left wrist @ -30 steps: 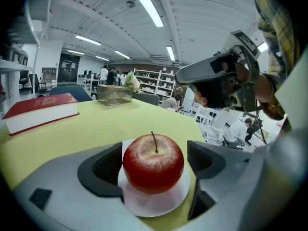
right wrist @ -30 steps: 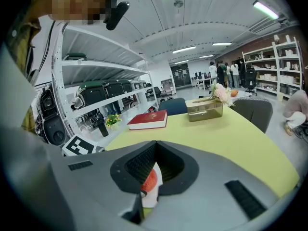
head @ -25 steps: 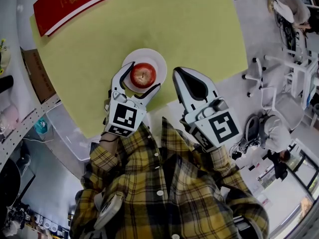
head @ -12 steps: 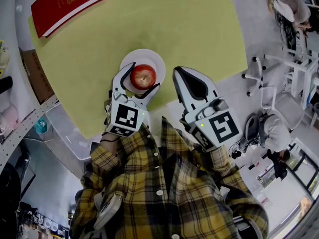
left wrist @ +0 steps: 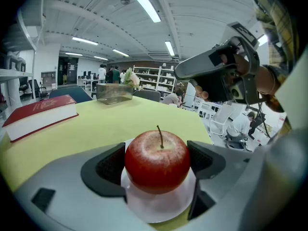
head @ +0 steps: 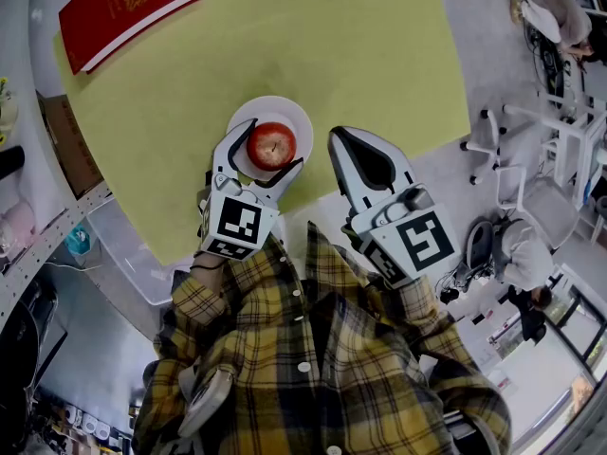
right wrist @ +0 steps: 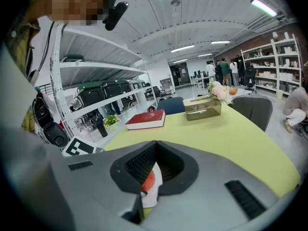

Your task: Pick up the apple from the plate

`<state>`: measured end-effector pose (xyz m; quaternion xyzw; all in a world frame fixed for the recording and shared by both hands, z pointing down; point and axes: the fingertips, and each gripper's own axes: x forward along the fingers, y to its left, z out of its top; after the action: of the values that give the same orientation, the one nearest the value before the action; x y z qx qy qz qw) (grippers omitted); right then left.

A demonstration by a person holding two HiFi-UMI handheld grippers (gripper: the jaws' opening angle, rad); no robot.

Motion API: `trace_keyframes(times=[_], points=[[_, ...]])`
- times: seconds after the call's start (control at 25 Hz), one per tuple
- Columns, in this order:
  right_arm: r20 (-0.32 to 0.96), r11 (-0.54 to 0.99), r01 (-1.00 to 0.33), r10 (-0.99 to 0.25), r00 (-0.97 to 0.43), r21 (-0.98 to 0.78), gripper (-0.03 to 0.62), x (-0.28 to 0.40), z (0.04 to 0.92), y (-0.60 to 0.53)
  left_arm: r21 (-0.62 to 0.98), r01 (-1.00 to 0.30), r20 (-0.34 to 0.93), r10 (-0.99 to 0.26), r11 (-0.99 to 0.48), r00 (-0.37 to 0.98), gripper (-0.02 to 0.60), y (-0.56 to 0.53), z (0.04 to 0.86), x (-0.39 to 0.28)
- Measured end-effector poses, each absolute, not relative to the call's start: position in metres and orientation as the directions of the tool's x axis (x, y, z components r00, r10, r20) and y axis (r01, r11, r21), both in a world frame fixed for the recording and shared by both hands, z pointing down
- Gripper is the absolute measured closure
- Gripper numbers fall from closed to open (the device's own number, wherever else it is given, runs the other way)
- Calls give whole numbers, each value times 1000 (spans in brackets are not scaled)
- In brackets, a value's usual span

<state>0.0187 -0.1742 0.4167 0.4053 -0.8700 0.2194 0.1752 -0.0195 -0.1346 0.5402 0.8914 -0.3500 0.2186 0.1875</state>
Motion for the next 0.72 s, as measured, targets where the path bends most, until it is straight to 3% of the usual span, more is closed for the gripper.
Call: trace_keyframes(times=[0.72], points=[[439,598,-770,-644,-627,-223,597,12,387,-184,162,-713,477,-578,-682,662,178,-153,497,-27]])
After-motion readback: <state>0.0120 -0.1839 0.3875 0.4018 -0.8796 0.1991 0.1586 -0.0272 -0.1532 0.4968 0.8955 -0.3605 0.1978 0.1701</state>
